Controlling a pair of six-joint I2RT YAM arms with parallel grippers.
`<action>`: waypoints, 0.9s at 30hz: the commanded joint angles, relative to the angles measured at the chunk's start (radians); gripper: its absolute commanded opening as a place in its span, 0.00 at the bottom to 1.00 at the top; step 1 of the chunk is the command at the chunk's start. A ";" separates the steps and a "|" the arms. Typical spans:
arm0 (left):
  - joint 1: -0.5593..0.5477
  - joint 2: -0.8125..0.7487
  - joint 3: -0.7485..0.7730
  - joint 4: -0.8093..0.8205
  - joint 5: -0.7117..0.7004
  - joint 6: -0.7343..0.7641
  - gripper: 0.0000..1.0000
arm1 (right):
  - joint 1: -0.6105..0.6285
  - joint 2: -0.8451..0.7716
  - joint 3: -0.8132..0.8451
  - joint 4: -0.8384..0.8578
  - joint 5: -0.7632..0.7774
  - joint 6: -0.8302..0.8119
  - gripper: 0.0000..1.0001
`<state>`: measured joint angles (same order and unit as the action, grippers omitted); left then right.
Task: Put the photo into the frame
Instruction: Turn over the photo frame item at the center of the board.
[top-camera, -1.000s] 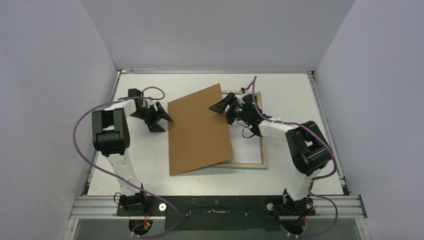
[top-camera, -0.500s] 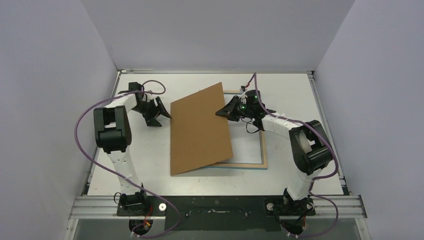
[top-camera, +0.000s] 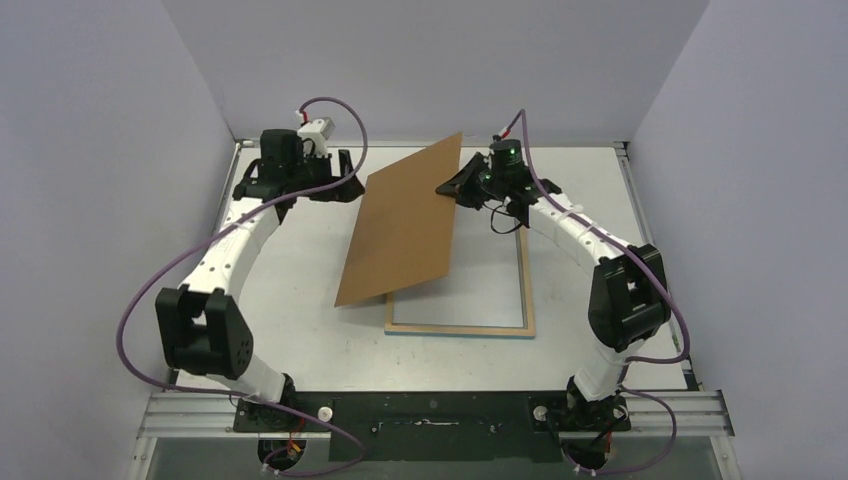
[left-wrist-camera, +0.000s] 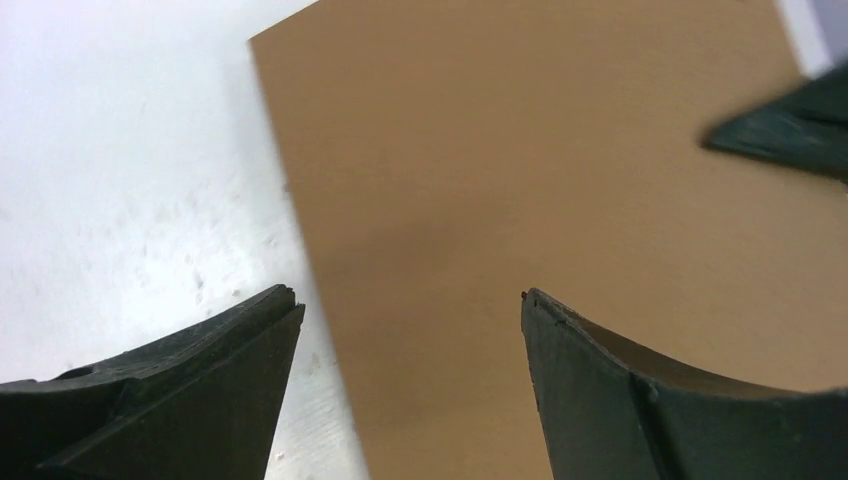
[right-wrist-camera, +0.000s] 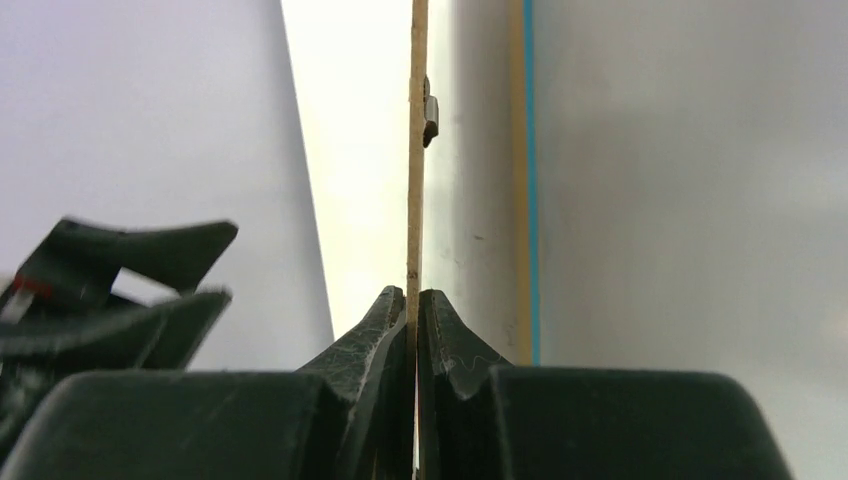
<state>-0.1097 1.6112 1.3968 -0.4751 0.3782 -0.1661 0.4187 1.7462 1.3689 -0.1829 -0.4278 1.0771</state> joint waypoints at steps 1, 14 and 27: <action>-0.067 -0.150 -0.056 0.185 0.030 0.075 0.80 | -0.005 -0.036 0.165 -0.011 0.015 0.039 0.00; -0.105 -0.191 0.023 0.089 -0.204 -0.072 0.97 | -0.103 -0.169 0.288 -0.222 -0.127 -0.079 0.00; -0.134 -0.228 -0.040 0.169 0.021 -0.022 0.97 | -0.200 -0.242 0.440 -0.753 0.258 -0.348 0.00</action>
<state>-0.2134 1.4296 1.3777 -0.4034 0.2829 -0.2211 0.2161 1.5402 1.7229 -0.8036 -0.3286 0.7967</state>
